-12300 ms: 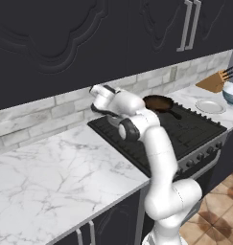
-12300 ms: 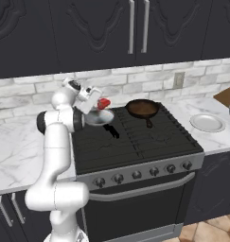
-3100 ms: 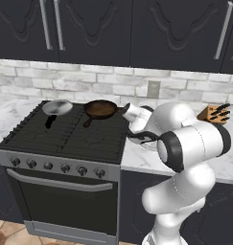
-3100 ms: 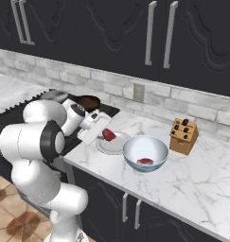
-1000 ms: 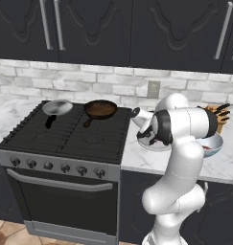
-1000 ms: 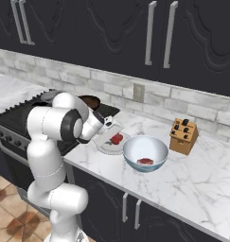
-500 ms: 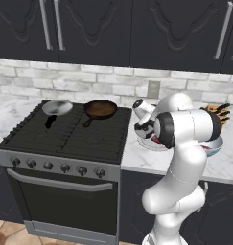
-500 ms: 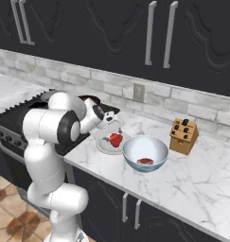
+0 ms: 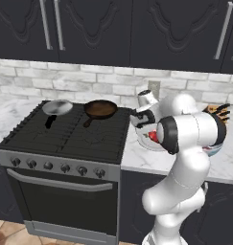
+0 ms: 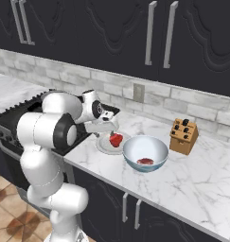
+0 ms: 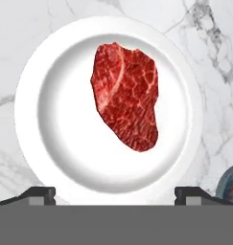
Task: Place one of the steaks on the plate and the other in the bowl. Then place the bowl in the fridge.
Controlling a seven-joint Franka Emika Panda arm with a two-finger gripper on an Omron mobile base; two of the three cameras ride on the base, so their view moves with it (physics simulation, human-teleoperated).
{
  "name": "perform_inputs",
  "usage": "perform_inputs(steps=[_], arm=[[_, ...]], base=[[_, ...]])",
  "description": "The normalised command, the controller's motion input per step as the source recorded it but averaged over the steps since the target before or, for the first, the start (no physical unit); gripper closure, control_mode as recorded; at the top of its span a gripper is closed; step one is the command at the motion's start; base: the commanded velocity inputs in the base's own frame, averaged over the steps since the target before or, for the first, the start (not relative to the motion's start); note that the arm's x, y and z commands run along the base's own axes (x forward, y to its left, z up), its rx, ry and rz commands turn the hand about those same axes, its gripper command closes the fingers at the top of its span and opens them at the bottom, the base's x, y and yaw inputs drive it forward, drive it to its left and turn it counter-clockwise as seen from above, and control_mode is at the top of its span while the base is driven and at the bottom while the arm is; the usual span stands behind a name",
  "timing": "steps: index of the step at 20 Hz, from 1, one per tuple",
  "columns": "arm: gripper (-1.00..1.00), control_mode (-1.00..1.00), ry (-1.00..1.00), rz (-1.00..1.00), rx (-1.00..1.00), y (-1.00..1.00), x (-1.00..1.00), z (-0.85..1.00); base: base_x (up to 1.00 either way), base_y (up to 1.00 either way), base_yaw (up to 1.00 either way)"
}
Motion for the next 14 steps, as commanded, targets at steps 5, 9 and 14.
perform_inputs(steps=[5, 9, 14], arm=[[-1.00, -1.00, -0.11, -0.13, 0.32, -0.18, -0.62, 0.73], [-1.00, -1.00, -0.27, -0.02, 0.22, 0.03, -0.82, 0.46], [-1.00, -1.00, -0.22, 0.03, 0.11, 0.08, -0.98, 0.17]], base=[[0.00, 0.00, 0.00], [0.00, 0.00, 0.00], [0.00, 0.00, 0.00]])
